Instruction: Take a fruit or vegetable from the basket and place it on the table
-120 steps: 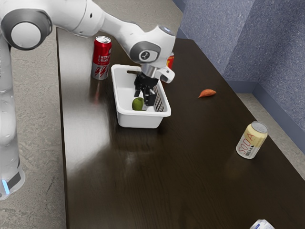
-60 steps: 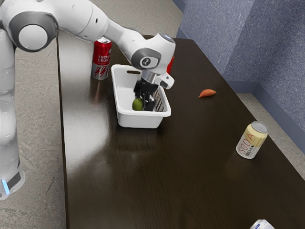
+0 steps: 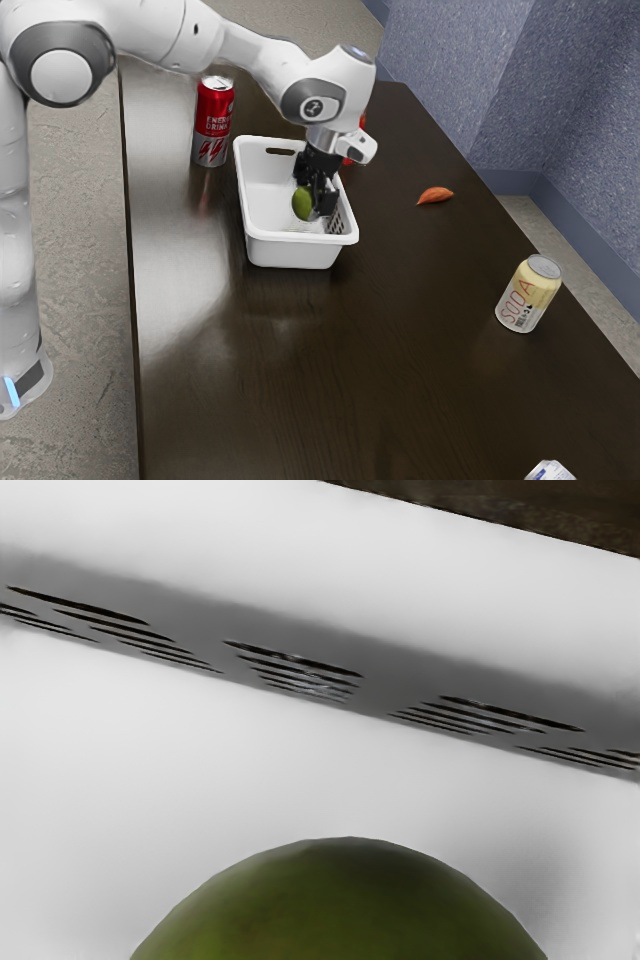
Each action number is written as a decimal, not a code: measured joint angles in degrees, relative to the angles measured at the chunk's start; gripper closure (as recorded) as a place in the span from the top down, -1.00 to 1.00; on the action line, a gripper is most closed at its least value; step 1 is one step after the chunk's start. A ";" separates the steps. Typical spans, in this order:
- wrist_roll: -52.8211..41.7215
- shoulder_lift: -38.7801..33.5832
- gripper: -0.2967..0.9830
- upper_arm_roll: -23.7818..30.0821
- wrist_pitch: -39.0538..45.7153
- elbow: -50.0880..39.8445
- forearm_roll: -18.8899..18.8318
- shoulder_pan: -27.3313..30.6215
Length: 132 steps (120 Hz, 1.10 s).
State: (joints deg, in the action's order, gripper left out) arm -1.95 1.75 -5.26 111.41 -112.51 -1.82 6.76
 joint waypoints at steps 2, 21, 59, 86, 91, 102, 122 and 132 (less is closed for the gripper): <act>0.02 -0.08 -0.06 0.01 -0.25 0.49 -0.08 -0.01; 0.15 -0.25 -0.05 0.12 -3.91 7.81 -1.20 -0.04; 0.77 -0.31 -0.03 8.43 -11.11 14.91 -1.85 6.02; 2.15 0.19 -0.03 17.82 -12.39 15.64 -1.59 5.74; 2.48 0.36 -0.03 19.04 -12.45 15.69 -1.58 4.24; 3.21 0.77 -0.03 21.66 -12.48 15.73 -1.59 0.51; 4.36 3.62 -0.04 22.99 -12.39 17.56 -1.82 -3.77; 4.75 7.74 -0.04 22.99 -12.41 21.52 -2.16 -1.07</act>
State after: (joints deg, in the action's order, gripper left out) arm 2.80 9.49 17.73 99.00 -90.99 -3.97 5.68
